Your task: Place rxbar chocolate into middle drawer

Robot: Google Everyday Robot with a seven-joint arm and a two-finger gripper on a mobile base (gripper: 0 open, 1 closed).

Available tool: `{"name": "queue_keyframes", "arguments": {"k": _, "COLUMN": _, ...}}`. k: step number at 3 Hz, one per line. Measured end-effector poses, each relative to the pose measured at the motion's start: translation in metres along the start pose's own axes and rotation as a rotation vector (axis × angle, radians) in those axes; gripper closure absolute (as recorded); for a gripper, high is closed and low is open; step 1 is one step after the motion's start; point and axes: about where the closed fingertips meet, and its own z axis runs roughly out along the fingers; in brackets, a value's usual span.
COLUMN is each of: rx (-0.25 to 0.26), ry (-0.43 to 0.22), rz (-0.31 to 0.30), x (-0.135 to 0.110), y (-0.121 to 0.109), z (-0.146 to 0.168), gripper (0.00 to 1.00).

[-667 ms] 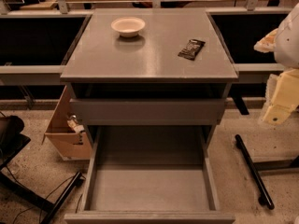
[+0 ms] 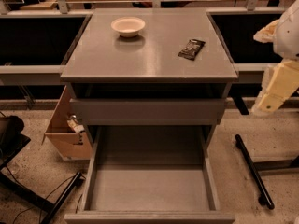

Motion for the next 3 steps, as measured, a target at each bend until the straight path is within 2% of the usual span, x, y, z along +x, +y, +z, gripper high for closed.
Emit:
{"name": "queue_keyframes", "arguments": {"k": 1, "rx": 0.09, "ry": -0.077, "rz": 0.072, "x": -0.008, "y": -0.053, "z": 0.007, "gripper": 0.0}}
{"name": "queue_keyframes", "arguments": {"k": 2, "rx": 0.145, "ry": -0.16, "rz": 0.27, "x": -0.013, "y": -0.11, "z": 0.018, "gripper": 0.0}}
{"name": "queue_keyframes", "arguments": {"k": 3, "rx": 0.182, "ry": -0.239, "rz": 0.467, "x": -0.009, "y": -0.158, "z": 0.04, "gripper": 0.0}}
